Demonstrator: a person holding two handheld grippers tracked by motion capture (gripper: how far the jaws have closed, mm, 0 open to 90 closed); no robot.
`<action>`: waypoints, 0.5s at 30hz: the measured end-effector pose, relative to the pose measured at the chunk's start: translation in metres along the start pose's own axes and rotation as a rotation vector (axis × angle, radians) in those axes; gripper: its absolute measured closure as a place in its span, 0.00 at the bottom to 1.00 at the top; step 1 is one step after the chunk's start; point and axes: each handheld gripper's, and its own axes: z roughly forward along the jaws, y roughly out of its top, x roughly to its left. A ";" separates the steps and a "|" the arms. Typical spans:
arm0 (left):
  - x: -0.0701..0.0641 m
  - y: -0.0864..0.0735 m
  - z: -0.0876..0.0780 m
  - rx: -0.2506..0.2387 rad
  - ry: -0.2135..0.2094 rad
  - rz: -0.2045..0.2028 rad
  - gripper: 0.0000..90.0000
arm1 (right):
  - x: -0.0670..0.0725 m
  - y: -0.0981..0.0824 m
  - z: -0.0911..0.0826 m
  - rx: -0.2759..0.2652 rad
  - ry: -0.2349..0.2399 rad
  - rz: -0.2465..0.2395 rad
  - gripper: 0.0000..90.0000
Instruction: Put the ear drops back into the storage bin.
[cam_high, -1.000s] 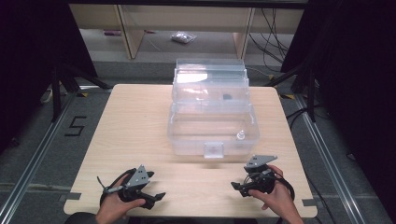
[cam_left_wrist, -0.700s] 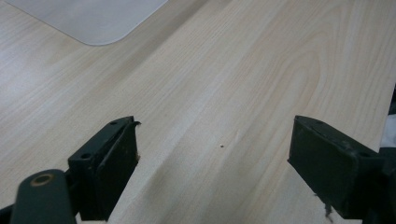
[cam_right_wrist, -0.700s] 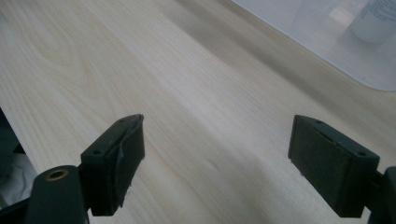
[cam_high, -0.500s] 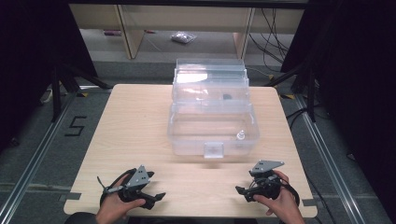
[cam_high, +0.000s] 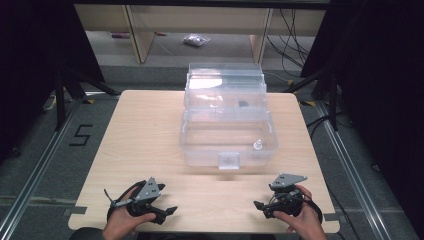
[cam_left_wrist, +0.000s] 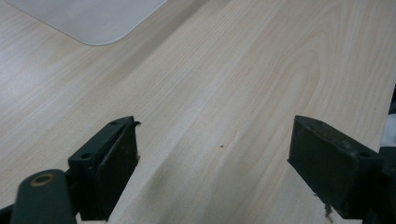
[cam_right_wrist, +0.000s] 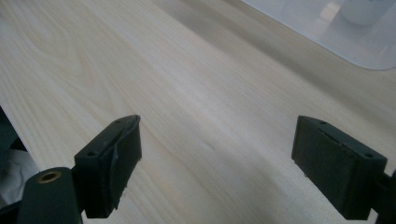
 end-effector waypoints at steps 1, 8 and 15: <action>0.000 0.000 0.000 0.000 0.000 0.000 0.17 | 0.001 0.000 -0.001 0.007 0.004 0.017 0.19; 0.001 0.000 0.000 0.001 -0.001 0.015 0.17 | -0.001 -0.002 0.000 0.014 0.011 -0.004 0.19; 0.001 0.000 0.000 0.001 0.000 0.016 0.17 | 0.000 -0.005 0.000 0.007 -0.007 0.012 0.19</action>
